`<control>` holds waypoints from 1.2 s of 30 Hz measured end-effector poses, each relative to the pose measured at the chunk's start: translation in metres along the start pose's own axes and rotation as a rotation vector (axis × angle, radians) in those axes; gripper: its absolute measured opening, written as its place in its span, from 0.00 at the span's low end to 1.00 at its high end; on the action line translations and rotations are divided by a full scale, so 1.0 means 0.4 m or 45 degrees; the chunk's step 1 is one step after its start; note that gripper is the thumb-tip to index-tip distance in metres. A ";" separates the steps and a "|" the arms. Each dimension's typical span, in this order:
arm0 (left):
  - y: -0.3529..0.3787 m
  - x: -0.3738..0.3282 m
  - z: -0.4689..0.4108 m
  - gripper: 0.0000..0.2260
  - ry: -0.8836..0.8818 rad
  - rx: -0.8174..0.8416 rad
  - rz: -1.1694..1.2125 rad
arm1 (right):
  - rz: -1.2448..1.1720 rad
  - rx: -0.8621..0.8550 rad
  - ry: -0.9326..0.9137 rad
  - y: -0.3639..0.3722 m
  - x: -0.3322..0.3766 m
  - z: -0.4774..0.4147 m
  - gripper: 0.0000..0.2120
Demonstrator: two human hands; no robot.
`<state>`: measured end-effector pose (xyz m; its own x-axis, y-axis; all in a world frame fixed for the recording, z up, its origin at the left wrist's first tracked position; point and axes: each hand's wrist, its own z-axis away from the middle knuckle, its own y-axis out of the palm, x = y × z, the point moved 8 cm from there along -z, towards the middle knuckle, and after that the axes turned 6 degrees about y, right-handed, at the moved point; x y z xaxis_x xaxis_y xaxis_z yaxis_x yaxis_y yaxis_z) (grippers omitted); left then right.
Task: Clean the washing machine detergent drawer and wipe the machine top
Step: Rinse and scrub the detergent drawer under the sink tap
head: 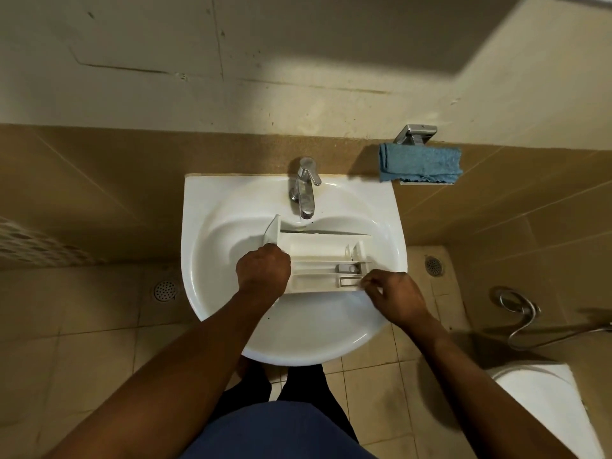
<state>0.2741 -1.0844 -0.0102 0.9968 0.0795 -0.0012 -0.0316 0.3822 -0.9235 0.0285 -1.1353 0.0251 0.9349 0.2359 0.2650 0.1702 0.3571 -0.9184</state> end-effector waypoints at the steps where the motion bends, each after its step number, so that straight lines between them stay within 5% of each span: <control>1: 0.000 -0.001 0.001 0.12 -0.003 -0.004 -0.003 | 0.067 0.009 -0.002 0.009 0.021 0.002 0.09; 6: -0.012 -0.003 0.001 0.11 -0.020 0.017 -0.037 | 0.095 0.012 -0.240 0.101 0.208 0.050 0.13; 14: -0.024 -0.001 0.009 0.09 -0.083 0.030 -0.071 | 0.032 -0.066 -0.142 0.030 0.027 0.042 0.10; 20: -0.014 0.003 0.008 0.09 -0.106 0.075 -0.102 | -0.128 -0.267 0.026 0.103 0.132 0.069 0.15; 28: -0.016 0.005 0.006 0.09 -0.150 0.045 -0.083 | -0.210 -0.261 -0.078 0.024 -0.009 0.044 0.09; 33: -0.015 0.008 0.003 0.09 -0.181 0.056 -0.041 | 0.045 -0.309 -0.174 0.126 0.095 0.070 0.17; 36: -0.005 0.014 -0.005 0.11 -0.182 0.053 -0.025 | -0.133 -0.304 -0.195 0.105 0.092 0.085 0.16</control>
<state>0.2798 -1.0864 -0.0093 0.9769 0.2004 0.0743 -0.0179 0.4230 -0.9060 0.0594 -1.0807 0.0064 0.8537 0.3489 0.3865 0.3486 0.1684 -0.9220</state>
